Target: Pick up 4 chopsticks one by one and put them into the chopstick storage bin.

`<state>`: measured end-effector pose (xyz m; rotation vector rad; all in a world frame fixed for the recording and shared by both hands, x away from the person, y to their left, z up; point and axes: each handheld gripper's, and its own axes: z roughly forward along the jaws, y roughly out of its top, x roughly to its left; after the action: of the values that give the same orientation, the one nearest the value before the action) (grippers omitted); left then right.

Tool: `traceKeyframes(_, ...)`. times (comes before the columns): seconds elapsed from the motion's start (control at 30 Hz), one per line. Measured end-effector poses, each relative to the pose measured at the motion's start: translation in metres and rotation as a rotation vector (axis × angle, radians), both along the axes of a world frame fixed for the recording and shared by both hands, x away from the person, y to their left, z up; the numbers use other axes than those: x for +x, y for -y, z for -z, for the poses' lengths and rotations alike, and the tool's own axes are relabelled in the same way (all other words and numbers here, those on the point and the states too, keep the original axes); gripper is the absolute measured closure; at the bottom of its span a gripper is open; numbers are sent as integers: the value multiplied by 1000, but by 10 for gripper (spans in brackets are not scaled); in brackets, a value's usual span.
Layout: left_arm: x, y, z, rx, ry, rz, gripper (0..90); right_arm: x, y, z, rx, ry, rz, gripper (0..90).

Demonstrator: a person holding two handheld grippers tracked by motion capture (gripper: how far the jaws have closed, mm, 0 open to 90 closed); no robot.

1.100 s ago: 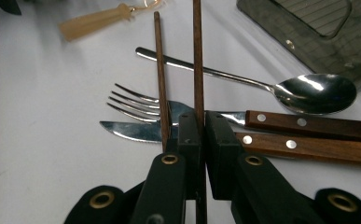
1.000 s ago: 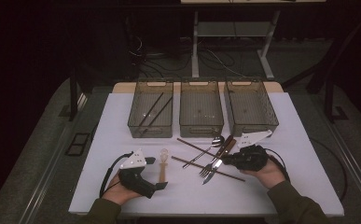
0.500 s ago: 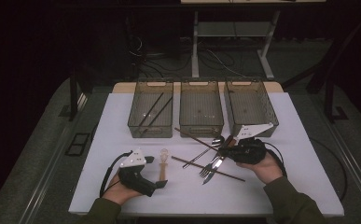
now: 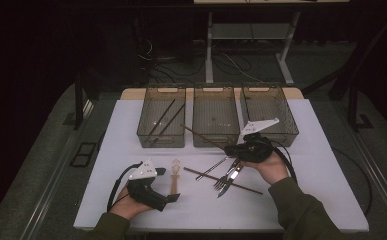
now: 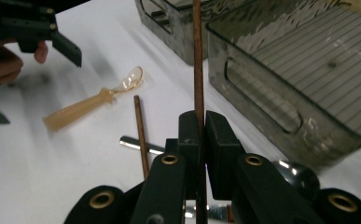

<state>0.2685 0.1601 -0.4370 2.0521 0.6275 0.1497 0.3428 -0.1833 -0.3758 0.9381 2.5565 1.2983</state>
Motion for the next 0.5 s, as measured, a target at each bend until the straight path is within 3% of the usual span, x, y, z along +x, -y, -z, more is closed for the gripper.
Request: traceKeyframes(0.5,0,0,0,8,2,2,0,30,-32,-17,-40,-4,64,848)
